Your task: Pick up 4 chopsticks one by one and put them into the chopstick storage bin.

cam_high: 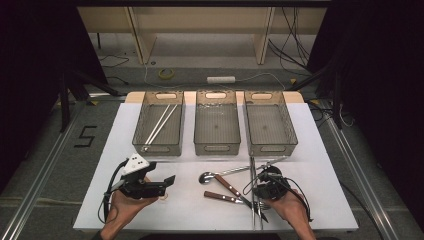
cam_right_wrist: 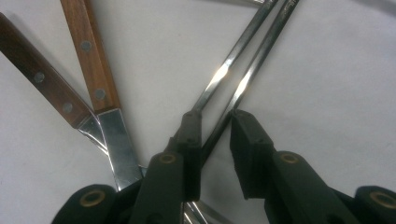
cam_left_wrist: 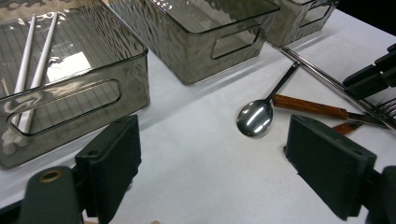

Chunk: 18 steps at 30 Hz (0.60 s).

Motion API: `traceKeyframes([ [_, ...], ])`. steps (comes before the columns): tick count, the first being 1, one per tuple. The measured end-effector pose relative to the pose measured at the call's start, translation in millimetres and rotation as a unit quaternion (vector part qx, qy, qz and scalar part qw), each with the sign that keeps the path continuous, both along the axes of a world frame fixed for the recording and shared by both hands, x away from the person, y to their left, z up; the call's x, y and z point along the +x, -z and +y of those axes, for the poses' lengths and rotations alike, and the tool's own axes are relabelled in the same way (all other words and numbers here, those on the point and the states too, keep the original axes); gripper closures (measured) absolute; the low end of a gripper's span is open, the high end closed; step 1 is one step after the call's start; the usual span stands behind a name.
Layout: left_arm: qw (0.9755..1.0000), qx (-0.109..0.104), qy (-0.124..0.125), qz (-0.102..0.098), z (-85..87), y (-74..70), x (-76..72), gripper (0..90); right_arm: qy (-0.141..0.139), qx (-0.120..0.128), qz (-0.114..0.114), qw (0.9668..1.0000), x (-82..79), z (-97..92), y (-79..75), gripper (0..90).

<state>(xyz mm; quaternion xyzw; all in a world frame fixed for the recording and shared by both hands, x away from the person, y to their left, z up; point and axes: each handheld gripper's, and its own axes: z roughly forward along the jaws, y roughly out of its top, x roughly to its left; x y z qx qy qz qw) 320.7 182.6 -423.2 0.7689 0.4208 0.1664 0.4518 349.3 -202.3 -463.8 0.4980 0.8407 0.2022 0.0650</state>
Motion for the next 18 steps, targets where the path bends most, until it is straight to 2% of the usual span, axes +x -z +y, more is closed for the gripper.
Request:
traceKeyframes([
  [10,1.0,0.002,0.001,0.0,-0.4,0.4,0.4,17.7,0.004,0.007,0.004,1.0,-2.4,1.4,-0.7,76.7],
  [18,1.0,0.002,0.001,-0.001,-0.4,0.1,0.0,17.7,-0.003,-0.016,0.004,0.9999,-4.8,6.5,-1.3,74.7],
])
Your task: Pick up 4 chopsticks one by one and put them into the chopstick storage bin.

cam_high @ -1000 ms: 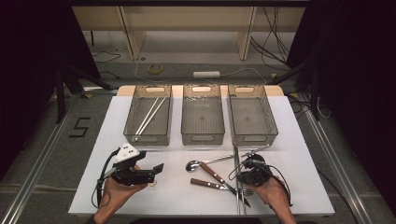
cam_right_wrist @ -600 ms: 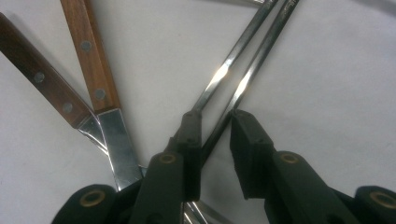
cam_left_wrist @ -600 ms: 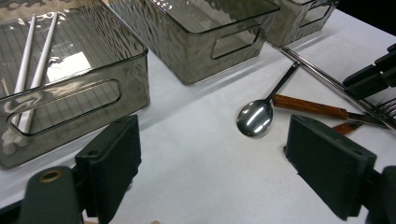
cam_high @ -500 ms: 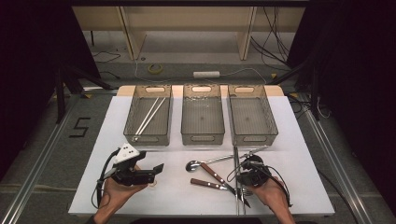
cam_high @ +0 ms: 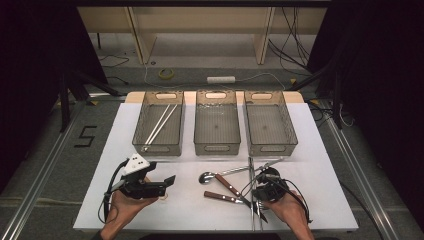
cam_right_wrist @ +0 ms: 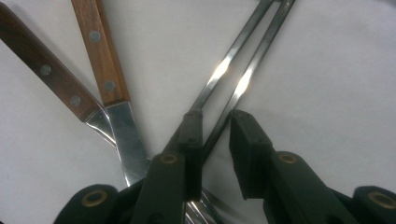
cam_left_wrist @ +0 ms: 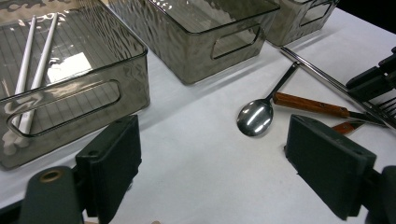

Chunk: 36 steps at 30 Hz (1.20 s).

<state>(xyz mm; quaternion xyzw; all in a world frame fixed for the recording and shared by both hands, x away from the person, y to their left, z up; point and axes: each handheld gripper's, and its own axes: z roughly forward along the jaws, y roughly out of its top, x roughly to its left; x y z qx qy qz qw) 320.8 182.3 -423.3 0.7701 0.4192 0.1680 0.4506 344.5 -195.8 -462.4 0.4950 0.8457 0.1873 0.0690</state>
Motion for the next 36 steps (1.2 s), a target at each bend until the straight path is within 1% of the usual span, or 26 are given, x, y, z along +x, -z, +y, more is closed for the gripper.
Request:
traceKeyframes([
  [8,1.0,0.001,0.0,-0.001,0.0,0.0,-0.3,17.8,-0.009,-0.014,0.011,0.9998,1.4,2.6,-1.3,73.5],
  [11,1.0,0.0,0.001,-0.001,-0.1,-0.1,-0.5,17.8,-0.01,-0.013,0.018,0.9997,3.4,2.5,-1.5,73.1],
  [15,1.0,0.002,0.002,-0.002,-0.4,-0.2,-0.6,17.9,-0.015,-0.025,0.021,0.9993,4.1,5.1,-2.1,72.2],
  [17,1.0,0.002,0.002,-0.002,-0.3,-0.1,-0.5,17.9,-0.015,-0.027,0.026,0.9992,5.1,5.4,-2.5,72.2],
  [25,1.0,0.003,0.002,-0.002,-0.5,0.0,-0.6,18.0,-0.025,-0.043,0.033,0.9982,7.9,8.9,-3.3,73.7],
  [30,1.0,0.003,0.002,-0.003,-0.5,0.1,-0.6,18.0,-0.025,-0.043,0.035,0.9982,8.7,8.5,-3.5,75.5],
  [36,1.0,0.004,0.003,-0.003,-1.0,0.2,-0.4,18.0,-0.019,-0.035,0.034,0.9986,9.0,5.4,-3.4,77.7],
])
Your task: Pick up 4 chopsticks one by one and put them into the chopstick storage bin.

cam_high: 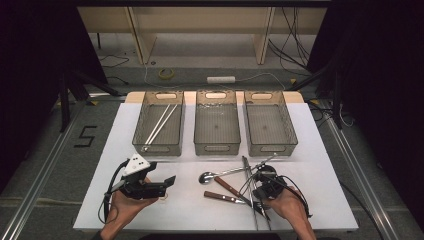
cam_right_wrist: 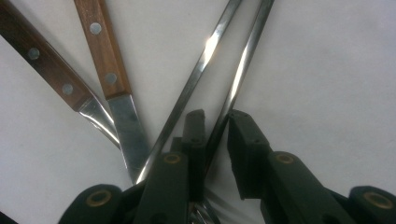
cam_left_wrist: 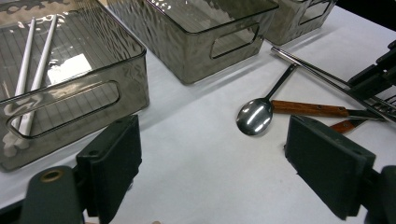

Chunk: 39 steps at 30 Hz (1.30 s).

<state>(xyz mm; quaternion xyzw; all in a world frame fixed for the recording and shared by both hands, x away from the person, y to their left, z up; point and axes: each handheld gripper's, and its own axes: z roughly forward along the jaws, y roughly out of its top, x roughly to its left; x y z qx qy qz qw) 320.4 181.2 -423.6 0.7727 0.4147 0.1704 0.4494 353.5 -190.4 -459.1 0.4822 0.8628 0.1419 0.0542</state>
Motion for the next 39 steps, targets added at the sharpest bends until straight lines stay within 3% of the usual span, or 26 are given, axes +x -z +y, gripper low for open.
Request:
traceKeyframes([
  [18,1.0,0.001,0.003,0.002,-0.4,0.1,0.4,18.0,0.008,0.025,0.004,0.9997,-1.5,0.3,-2.0,83.2],
  [39,1.0,-0.002,0.005,0.005,-0.5,0.5,0.7,18.0,0.014,0.025,-0.004,0.9996,-2.1,-0.3,-6.5,86.2],
])
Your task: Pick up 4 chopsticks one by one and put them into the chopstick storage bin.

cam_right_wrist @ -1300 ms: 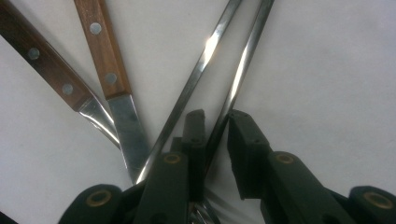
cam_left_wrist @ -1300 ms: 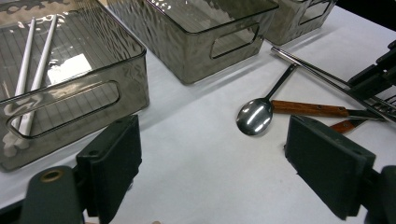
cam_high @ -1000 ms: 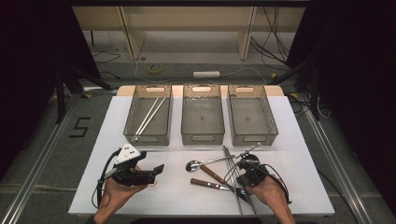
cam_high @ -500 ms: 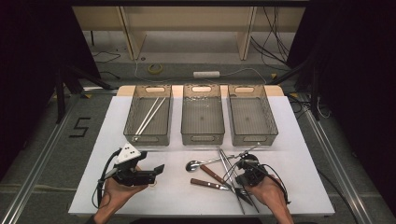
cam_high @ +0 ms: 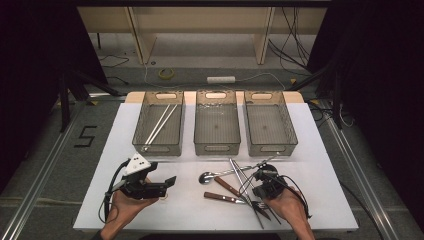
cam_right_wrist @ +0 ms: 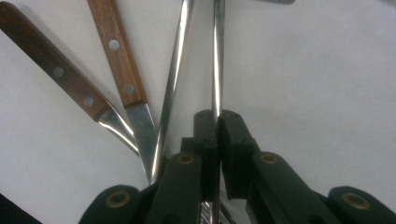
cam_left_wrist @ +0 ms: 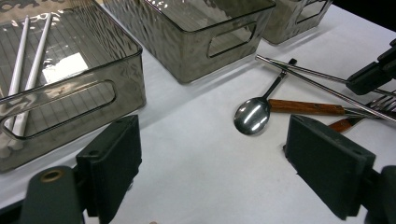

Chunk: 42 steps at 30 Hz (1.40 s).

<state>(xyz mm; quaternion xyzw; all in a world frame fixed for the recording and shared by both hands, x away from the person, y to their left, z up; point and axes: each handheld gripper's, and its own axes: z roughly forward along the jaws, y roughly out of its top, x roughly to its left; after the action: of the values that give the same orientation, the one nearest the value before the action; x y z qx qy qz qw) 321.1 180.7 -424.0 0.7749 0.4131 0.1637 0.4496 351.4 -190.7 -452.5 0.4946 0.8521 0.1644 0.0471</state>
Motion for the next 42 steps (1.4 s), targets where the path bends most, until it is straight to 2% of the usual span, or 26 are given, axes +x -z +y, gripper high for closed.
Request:
traceKeyframes([
  [6,1.0,0.001,0.001,-0.001,0.5,-0.1,0.2,18.0,0.0,-0.007,-0.013,0.9999,-0.1,-3.5,-3.1,86.6],
  [12,1.0,0.0,0.002,0.0,-0.1,0.1,0.5,18.0,-0.001,0.001,-0.022,0.9998,-0.5,-10.0,-9.1,86.7],
  [17,1.0,0.0,0.005,-0.001,-0.6,0.4,0.6,18.0,-0.016,0.014,-0.03,0.9993,-1.6,-13.6,-16.7,86.8],
  [23,0.9999,-0.003,0.01,0.0,-0.9,0.2,0.9,17.9,-0.05,0.027,-0.042,0.9975,-4.1,-11.3,-30.3,86.8],
  [31,0.9997,-0.005,0.023,0.004,-4.2,0.3,1.8,17.7,-0.106,0.032,-0.044,0.9928,-7.4,3.8,-36.5,86.8],
  [32,0.9997,-0.006,0.025,0.003,-5.1,0.1,2.0,17.5,-0.121,0.033,-0.043,0.9911,-7.6,7.7,-36.9,86.8],
  [34,0.9994,-0.008,0.033,0.004,-6.9,-0.4,3.1,17.4,-0.128,0.033,-0.04,0.9905,-8.1,9.8,-37.5,86.8],
  [37,0.999,-0.008,0.044,0.005,-10.0,-1.7,5.0,17.3,-0.153,0.033,-0.037,0.9871,-8.3,16.4,-38.8,86.8],
  [38,0.9988,-0.008,0.048,0.006,-11.2,-2.2,5.8,17.3,-0.165,0.035,-0.036,0.985,-8.3,20.4,-39.9,86.8],
  [41,0.9983,-0.008,0.057,0.006,-15.5,-3.1,7.2,17.3,-0.176,0.034,-0.036,0.9832,-8.7,24.3,-41.4,86.8],
  [42,0.9981,-0.004,0.061,0.006,-16.7,-3.4,7.9,16.9,-0.186,0.033,-0.037,0.9813,-9.5,28.2,-42.7,86.8],
])
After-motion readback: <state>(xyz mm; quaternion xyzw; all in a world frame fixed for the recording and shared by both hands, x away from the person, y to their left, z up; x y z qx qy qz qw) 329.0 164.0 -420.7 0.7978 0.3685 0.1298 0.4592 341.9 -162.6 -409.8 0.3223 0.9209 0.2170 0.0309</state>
